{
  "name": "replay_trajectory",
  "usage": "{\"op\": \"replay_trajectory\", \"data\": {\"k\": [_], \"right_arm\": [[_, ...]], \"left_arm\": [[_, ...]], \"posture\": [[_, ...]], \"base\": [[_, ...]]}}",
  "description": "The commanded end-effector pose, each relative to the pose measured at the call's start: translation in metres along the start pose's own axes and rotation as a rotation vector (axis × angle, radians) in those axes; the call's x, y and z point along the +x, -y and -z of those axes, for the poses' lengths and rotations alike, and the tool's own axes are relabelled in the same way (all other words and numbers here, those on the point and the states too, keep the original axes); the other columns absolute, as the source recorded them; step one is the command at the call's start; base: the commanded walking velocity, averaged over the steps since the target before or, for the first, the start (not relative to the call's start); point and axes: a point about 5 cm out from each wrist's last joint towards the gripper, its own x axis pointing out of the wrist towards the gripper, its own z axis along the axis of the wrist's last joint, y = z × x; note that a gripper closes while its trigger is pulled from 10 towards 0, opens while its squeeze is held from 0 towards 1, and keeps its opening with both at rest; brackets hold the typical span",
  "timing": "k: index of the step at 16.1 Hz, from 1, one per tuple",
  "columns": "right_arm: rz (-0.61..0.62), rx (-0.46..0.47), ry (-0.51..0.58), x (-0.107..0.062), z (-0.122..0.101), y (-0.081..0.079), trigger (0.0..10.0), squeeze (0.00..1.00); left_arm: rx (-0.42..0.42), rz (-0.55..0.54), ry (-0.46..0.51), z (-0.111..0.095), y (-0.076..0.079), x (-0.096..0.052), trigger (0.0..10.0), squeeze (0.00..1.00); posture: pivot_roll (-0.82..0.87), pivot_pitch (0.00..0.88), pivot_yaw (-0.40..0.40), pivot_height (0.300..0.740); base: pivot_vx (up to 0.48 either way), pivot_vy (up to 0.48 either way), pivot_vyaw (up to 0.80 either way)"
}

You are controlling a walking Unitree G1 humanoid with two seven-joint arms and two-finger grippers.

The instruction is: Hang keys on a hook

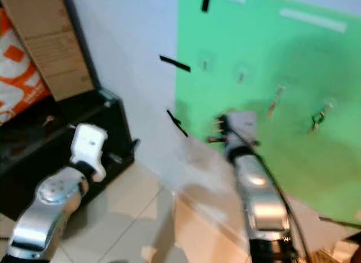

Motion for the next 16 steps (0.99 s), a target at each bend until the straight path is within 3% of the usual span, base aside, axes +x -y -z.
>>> {"op": "replay_trajectory", "data": {"k": [1,3,16], "right_arm": [[-0.037,0.018,0.019,0.0028,-0.0056,-0.0091,10.0,0.00],[-0.036,0.013,0.019,0.0029,-0.0056,-0.0093,10.0,0.00],[-0.066,0.004,0.052,0.0051,-0.0141,-0.0133,10.0,0.00]], "left_arm": [[0.018,-0.019,0.008,-0.0036,-0.0070,-0.0019,10.0,0.13],[0.018,-0.017,0.008,-0.0036,-0.0070,-0.0020,10.0,0.13],[0.033,0.017,0.006,-0.0025,-0.0049,-0.0025,10.0,0.11]], "posture": [[0.07,0.000,-0.015,0.740],[0.07,0.000,-0.012,0.740],[0.07,0.000,-0.008,0.740]], "base": [[0.270,0.000,-0.80],[0.268,0.000,-0.80],[0.248,0.000,0.00]]}}
